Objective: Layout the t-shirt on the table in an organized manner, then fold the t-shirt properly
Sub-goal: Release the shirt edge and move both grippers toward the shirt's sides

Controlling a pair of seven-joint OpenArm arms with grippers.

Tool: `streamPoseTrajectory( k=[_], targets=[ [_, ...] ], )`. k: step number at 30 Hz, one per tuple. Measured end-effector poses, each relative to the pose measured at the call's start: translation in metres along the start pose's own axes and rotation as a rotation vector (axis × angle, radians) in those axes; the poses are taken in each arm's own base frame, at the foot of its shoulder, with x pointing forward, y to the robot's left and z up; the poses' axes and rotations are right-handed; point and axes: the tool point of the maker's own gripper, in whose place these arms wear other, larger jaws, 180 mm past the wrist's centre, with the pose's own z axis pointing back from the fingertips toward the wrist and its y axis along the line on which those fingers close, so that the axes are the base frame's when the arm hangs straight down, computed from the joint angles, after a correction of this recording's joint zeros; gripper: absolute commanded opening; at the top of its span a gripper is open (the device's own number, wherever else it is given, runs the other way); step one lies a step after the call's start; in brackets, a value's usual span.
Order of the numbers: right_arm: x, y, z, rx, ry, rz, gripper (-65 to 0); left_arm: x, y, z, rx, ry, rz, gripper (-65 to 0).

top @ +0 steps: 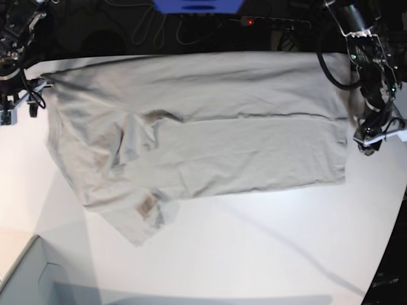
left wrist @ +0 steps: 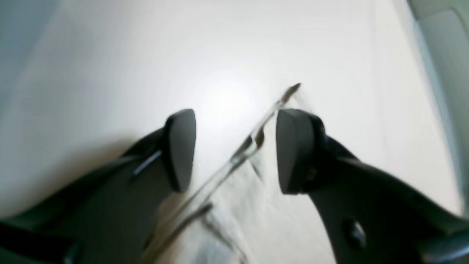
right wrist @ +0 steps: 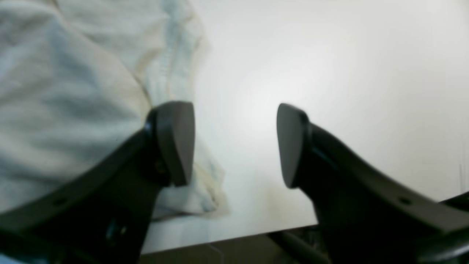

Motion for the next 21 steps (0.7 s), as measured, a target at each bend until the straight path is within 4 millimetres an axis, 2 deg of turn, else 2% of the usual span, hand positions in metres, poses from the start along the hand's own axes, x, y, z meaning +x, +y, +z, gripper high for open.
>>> streamPoseTrajectory(
  k=[5, 9, 13, 17, 21],
  targets=[
    [0.001, 0.015, -0.003, 0.026, 0.001, -0.010, -29.3, -0.012, -0.022, -0.028, 0.010, 0.044, -0.055, -30.8],
    [0.003, 0.024, -0.005, 0.049, -0.001, 0.003, -29.3, -0.024, -0.045, -0.035, -0.031, 0.075, -0.130, -30.8],
    [0.003, 0.024, -0.005, 0.050, -0.001, 0.002, -29.3, -0.034, -0.068, -0.041, -0.070, 0.105, -0.150, -30.8],
    [0.005, 0.023, -0.005, 0.046, -0.005, 0.002, -29.3, -0.032, -0.074, -0.064, -0.052, 0.139, -0.125, -30.8],
    [0.008, 0.022, -0.006, 0.045, -0.013, 0.003, -29.3, -0.029, -0.070, -0.081, -0.009, 0.173, -0.095, -30.8]
  ],
)
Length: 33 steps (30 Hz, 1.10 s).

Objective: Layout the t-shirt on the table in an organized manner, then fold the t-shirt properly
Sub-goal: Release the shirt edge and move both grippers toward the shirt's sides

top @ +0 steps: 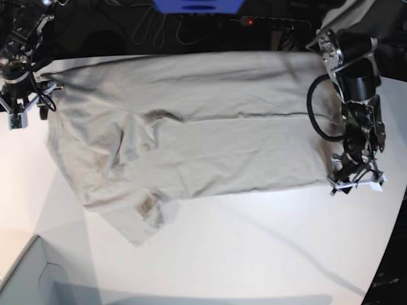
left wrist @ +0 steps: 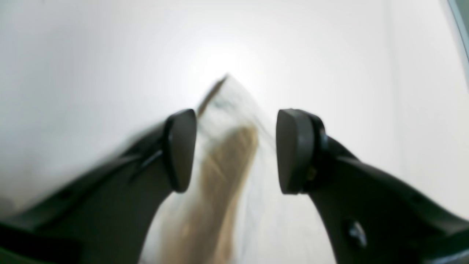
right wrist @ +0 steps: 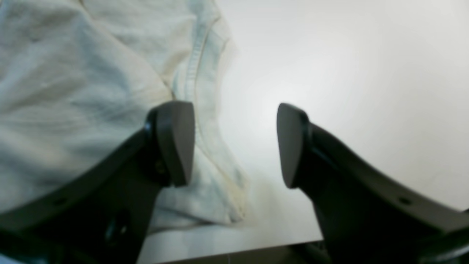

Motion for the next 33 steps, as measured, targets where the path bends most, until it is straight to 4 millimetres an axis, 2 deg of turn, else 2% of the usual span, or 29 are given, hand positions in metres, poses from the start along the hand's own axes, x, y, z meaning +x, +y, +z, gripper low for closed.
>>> streamPoseTrajectory(
  k=[6, 11, 14, 16, 21, 23, 26, 27, 30, 33],
  targets=[
    [0.001, 0.003, -0.001, 0.009, -0.001, 0.007, -29.3, 0.006, -0.012, -0.008, -0.009, 0.009, 0.020, -30.8],
    [0.006, 0.013, -0.004, 0.036, -0.011, 0.021, -29.3, 0.010, -0.003, -0.013, 0.052, -0.036, -0.108, -30.8],
    [0.010, 0.016, -0.006, 0.042, -0.017, 0.024, -29.2, 0.002, 0.000, -0.016, 0.074, -0.053, -0.164, -30.8],
    [0.020, 0.014, -0.010, 0.035, -0.034, 0.021, -29.2, -0.001, -0.002, -0.018, 0.077, -0.059, -0.180, -31.0],
    [0.065, 0.009, -0.023, 0.022, -0.140, -0.006, -29.2, -0.002, -0.005, -0.019, 0.069, -0.062, -0.189, -32.4],
    [0.076, 0.011, -0.039, 0.040, -0.151, -0.039, -29.2, -0.002, -0.004, -0.019, 0.072, -0.058, -0.189, -40.8],
    [0.086, 0.018, -0.076, 0.103, -0.127, -0.096, -29.2, -0.004, -0.003, -0.019, 0.073, -0.048, -0.185, -62.5],
    [0.089, 0.021, -0.088, 0.133, -0.119, -0.103, -29.2, -0.005, -0.002, -0.019, 0.073, -0.049, -0.187, -65.0],
    [0.100, 0.028, -0.118, 0.206, -0.080, -0.119, -29.2, -0.006, -0.002, -0.019, 0.074, -0.045, -0.186, -62.4],
    [0.110, 0.038, -0.141, 0.276, -0.044, -0.136, -29.2, -0.006, -0.003, -0.019, 0.071, -0.047, -0.186, -65.0]
  ],
)
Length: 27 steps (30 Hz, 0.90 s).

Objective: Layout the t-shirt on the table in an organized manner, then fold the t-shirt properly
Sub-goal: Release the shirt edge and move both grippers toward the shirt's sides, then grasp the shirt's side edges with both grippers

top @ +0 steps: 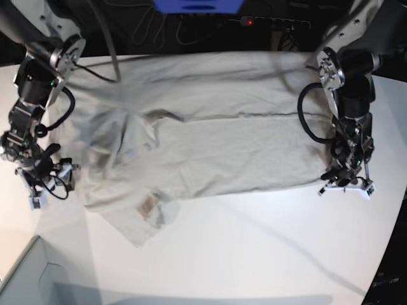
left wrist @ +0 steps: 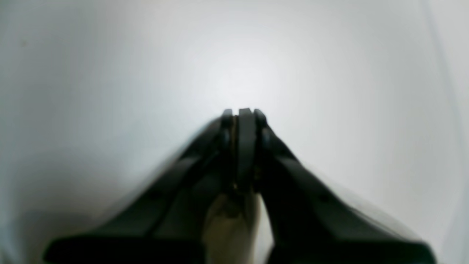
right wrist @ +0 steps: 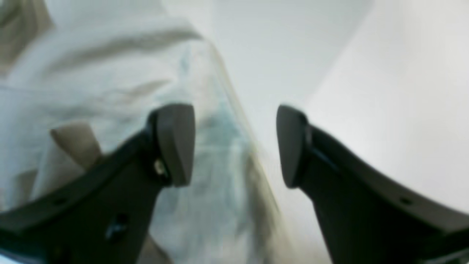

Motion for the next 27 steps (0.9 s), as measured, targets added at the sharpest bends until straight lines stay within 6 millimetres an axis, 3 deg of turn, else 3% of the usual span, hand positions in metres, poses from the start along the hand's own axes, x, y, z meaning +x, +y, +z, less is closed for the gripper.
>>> streamPoseTrajectory(
  k=[5, 9, 12, 17, 21, 24, 27],
  targets=[
    [0.011, 0.026, -0.031, 0.125, 0.025, -0.013, -29.2, 0.004, -0.004, -0.001, -0.001, 0.001, 0.002, -64.8],
    [0.014, 0.050, -0.040, 0.192, -0.031, 0.026, -29.2, 0.012, -0.013, -0.002, -0.016, -0.013, 0.009, -64.8],
    [0.013, 0.057, -0.042, 0.201, -0.043, 0.067, -29.2, 0.015, -0.022, -0.002, -0.029, -0.018, 0.015, -64.8],
    [0.024, 0.020, -0.044, 0.010, -0.079, 0.048, -29.2, 0.030, -0.045, -0.003, -0.060, -0.034, 0.031, -64.8],
    [0.024, -0.017, -0.038, -0.145, -0.081, 0.045, -29.2, 0.047, -0.072, -0.003, -0.106, -0.067, -0.062, -64.9],
    [0.022, -0.019, -0.038, -0.162, -0.077, 0.040, -29.2, 0.041, -0.088, -0.002, -0.136, -0.058, -0.109, -64.9],
    [0.015, -0.016, -0.038, -0.156, -0.069, 0.039, -29.2, 0.035, -0.090, -0.002, -0.141, -0.046, -0.116, -64.9]
  ],
)
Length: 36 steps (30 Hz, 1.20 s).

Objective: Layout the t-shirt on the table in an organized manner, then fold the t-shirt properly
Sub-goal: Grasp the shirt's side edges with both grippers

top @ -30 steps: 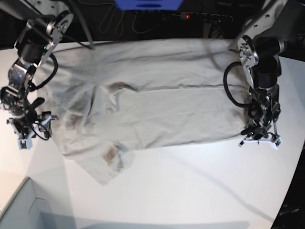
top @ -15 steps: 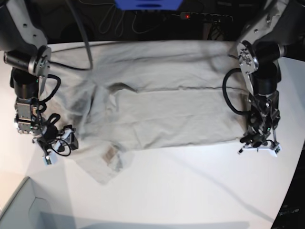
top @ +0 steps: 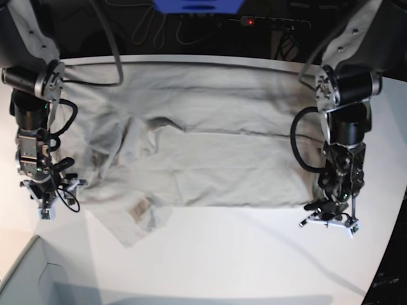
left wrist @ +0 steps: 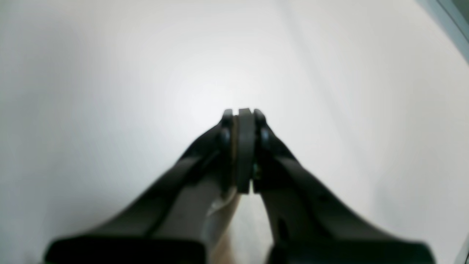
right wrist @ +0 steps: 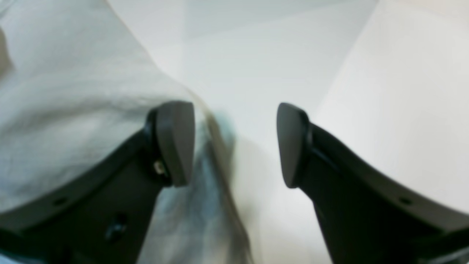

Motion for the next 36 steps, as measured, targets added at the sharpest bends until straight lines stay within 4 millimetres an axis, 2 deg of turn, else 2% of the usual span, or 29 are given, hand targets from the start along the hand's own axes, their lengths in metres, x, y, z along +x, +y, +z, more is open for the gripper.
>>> streamPoseTrajectory(
  k=[4, 8, 11, 14, 16, 19, 20, 23, 27, 30, 32, 36],
  targets=[
    [-0.012, 0.003, 0.001, 0.007, 0.023, -0.004, -29.2, -0.002, 0.001, 0.000, 0.003, 0.003, 0.002, -64.9],
    [-0.034, 0.012, 0.000, 0.028, 0.061, -0.043, -29.1, -0.009, 0.006, 0.001, 0.010, 0.009, -0.001, -64.9],
    [-0.037, 0.013, -0.001, 0.032, 0.068, -0.051, -29.4, -0.020, 0.012, 0.002, 0.020, 0.032, -0.004, -64.9],
    [-0.037, 0.013, -0.001, 0.033, 0.067, -0.048, -31.3, -0.024, 0.015, 0.003, 0.024, 0.035, -0.006, -64.9],
    [-0.037, 0.014, -0.001, 0.034, 0.067, -0.048, -40.3, -0.025, 0.016, 0.004, 0.025, 0.037, -0.006, -64.9],
    [-0.037, 0.018, -0.001, 0.053, 0.066, -0.051, -61.8, -0.025, 0.022, 0.004, 0.035, 0.038, -0.010, -64.9],
    [-0.037, 0.019, -0.001, 0.060, 0.067, -0.050, -65.0, -0.022, 0.026, 0.004, 0.040, 0.035, -0.013, -64.9],
    [-0.037, 0.020, -0.001, 0.062, 0.067, -0.045, -65.0, -0.018, 0.032, 0.004, 0.049, 0.028, -0.018, -64.9],
    [-0.036, 0.018, 0.000, 0.056, 0.068, -0.048, -65.0, -0.018, 0.029, 0.005, 0.044, 0.026, -0.016, -64.9],
    [-0.026, 0.003, 0.006, 0.017, 0.015, -0.131, -65.0, -0.019, 0.027, 0.004, 0.042, 0.031, -0.015, -64.9],
    [-0.022, -0.007, 0.012, -0.005, -0.012, -0.126, -65.0, -0.018, 0.026, 0.005, 0.036, 0.032, -0.013, -64.9],
    [-0.019, -0.003, 0.021, 0.041, -0.042, -0.088, -65.0, 0.000, 0.017, 0.009, 0.014, -0.023, -0.019, -64.9]
  ],
)
